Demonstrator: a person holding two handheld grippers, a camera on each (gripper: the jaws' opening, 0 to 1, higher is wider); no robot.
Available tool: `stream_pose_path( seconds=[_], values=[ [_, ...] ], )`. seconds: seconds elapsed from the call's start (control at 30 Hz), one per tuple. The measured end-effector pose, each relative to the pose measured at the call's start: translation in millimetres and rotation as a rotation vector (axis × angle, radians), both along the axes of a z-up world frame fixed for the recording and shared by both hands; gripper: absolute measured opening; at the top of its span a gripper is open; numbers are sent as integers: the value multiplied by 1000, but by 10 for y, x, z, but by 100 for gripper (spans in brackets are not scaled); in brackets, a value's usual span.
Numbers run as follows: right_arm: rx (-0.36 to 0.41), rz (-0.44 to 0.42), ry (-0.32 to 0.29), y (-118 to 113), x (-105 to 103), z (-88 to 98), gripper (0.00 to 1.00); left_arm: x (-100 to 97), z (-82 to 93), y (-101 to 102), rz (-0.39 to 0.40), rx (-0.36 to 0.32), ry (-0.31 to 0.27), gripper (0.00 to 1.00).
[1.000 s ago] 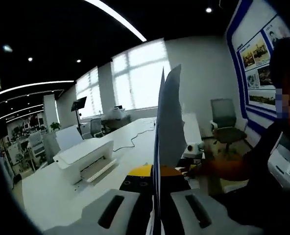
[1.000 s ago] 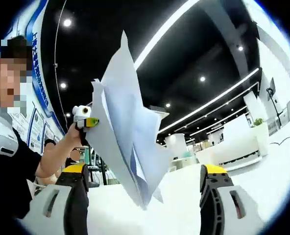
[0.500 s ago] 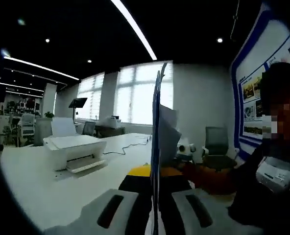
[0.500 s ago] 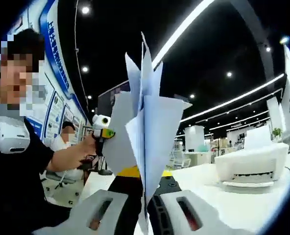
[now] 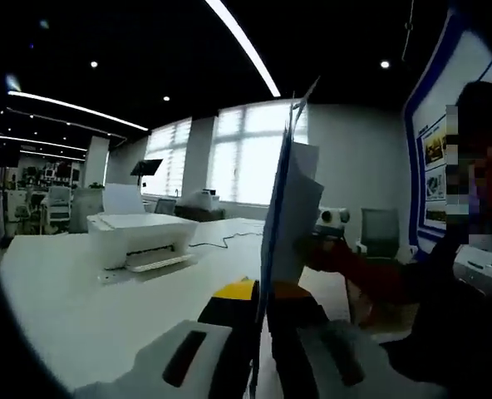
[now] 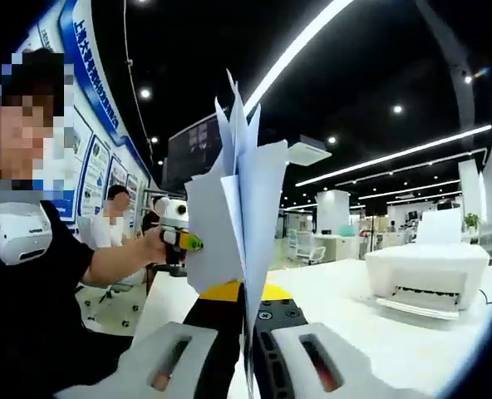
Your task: Organize the stack of printing papers by aligning and flattening the scattered papers on the table
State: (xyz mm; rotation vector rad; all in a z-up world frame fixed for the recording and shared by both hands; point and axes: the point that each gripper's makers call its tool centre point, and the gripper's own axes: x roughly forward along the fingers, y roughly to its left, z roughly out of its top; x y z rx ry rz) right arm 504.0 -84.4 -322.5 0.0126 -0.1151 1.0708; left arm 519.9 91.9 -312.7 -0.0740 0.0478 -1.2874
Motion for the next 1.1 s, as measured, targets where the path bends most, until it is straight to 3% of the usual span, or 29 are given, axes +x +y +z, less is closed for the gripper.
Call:
stream_pose_path(
  seconds=[0.17, 0.27, 0.33, 0.43, 0.53, 0.63, 0.77, 0.87, 1.0, 1.03, 1.1],
  values=[
    [-25, -14, 11, -54, 42, -155, 0, -13, -149, 10, 0, 48, -10, 8],
    [-32, -7, -9, -48, 9, -266, 0, -22, -277, 1, 3, 93, -67, 7],
    [-27, -4, -6, -49, 4, -339, 0, -30, -342, -3, -7, 103, -36, 7],
    [-16, -5, 6, -68, 1, -372, 0, -42, -337, -11, -14, 113, -43, 7],
    [-19, -10, -6, -84, -5, -353, 0, -76, -281, -38, -10, 147, -82, 6],
    [-9, -12, -42, -88, -31, -269, 0, -59, -157, -54, 23, 204, -187, 6],
    [28, -9, -72, -62, -94, -145, 0, -111, 51, -90, 30, 217, -187, 6],
    [35, -4, -76, -45, -110, -180, 0, -52, 114, -53, 76, 244, -215, 6],
    [-44, -20, -58, -28, -64, -457, 0, 17, -69, -47, 71, 265, -166, 7],
    [-70, -27, -29, -19, -40, -564, 7, 33, -219, -51, 57, 287, -135, 7],
    [-68, -49, -14, -5, 18, -607, 21, 113, -366, -41, 64, 288, -115, 7]
  ],
)
